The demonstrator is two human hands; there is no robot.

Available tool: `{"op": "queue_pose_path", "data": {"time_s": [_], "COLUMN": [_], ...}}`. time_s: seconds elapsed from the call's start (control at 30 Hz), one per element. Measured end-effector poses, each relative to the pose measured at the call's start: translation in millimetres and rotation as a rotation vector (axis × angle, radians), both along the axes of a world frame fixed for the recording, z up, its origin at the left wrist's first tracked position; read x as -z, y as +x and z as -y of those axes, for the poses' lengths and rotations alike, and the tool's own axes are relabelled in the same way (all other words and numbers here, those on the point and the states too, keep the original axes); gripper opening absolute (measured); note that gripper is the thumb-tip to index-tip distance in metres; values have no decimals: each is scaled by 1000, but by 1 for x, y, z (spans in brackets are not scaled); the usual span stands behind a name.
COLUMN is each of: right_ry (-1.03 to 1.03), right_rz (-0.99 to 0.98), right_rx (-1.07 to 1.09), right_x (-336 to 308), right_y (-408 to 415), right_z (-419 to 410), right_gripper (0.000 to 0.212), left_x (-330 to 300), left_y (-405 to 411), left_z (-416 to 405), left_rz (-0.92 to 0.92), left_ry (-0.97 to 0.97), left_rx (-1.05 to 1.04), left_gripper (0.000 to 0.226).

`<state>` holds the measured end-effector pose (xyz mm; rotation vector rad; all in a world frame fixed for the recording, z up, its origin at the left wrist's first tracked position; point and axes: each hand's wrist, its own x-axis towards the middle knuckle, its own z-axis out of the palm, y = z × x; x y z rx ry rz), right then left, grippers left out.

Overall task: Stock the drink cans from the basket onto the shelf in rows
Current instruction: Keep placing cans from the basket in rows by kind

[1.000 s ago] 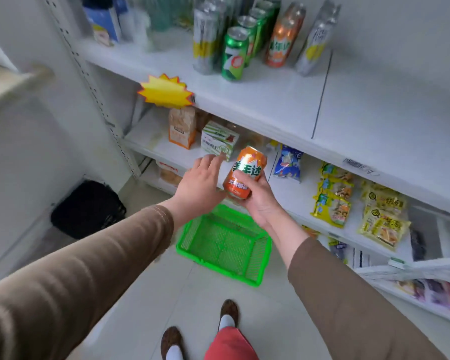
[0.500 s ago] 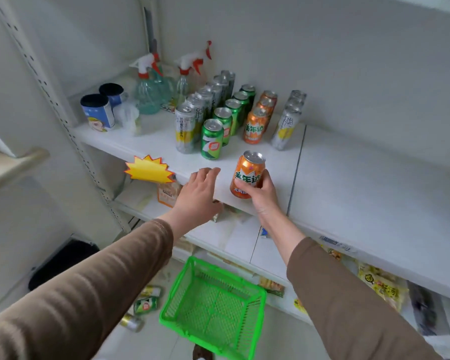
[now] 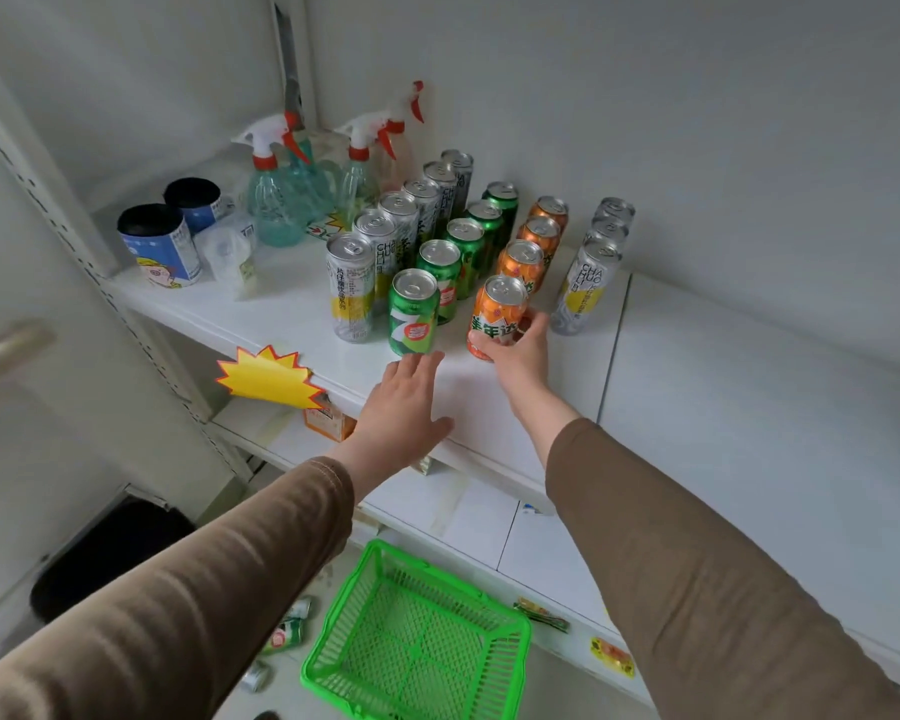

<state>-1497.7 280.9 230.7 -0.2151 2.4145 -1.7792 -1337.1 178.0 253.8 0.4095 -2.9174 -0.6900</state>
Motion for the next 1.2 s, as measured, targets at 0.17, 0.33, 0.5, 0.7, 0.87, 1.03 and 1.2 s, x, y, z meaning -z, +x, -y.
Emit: {"op": "queue_pose_path", "data": {"time_s": [0.17,0.33,0.5,0.7,0.87,1.03,1.2], "right_ry": [21,66,84,102,223,420,556], "right_rz": [-33,-59,-56,-44,-289,-545,-608], "right_rx": [40,85,107,187,144,62,-74], "right_x": [5,6,9,-2,2,13,42], "right_y": [-8,-16,-21,24,99,186,273], "right_z": [10,17,22,18,20,50,96], "right_gripper": [71,67,72,98,87,82,82], "left_x": [1,1,4,14,25,37,60], "left_y": [-6,-8,0,25,63,127,210], "left_z": [6,8,10,22,45,88,146], "left_rz": [8,3,5,-19,-59,-118,-88], "left_ry": [-5,-9,-2,4,7,8,-15], "left_rx": [-3,-3,1,3,-5,-25,-54], "left_gripper": [86,85,86,84,83,81,84]}}
